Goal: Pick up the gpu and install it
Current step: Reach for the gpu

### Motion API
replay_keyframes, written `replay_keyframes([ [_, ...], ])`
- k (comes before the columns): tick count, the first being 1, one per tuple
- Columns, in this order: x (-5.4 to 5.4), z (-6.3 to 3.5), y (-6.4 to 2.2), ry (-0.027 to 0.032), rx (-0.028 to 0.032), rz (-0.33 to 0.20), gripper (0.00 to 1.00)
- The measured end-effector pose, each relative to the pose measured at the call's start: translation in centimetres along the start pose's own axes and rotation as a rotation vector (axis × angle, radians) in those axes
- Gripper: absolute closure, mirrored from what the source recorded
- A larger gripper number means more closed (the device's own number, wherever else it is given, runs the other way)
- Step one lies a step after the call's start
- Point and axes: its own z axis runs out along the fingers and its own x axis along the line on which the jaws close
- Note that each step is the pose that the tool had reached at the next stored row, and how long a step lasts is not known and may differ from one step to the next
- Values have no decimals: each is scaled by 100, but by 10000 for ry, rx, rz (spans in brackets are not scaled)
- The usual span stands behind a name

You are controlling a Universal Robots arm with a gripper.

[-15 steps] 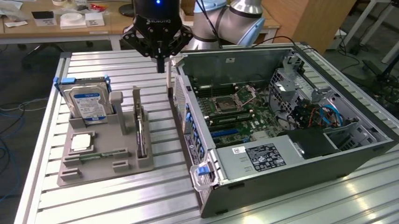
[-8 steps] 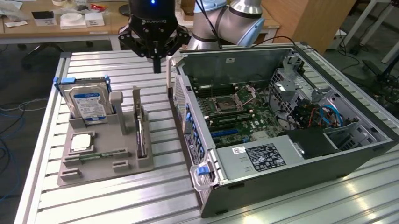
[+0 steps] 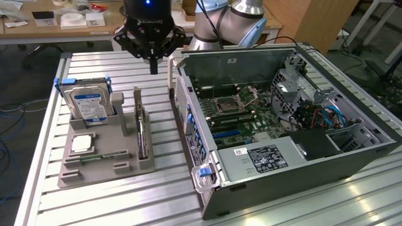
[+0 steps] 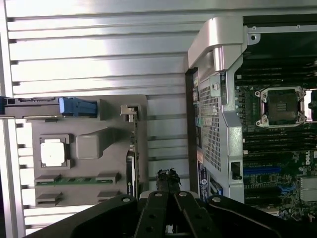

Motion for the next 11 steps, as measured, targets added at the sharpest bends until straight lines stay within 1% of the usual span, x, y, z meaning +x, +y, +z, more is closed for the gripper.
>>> replay_keyframes([
  [11,128,-2,-10,0,0,1,89],
])
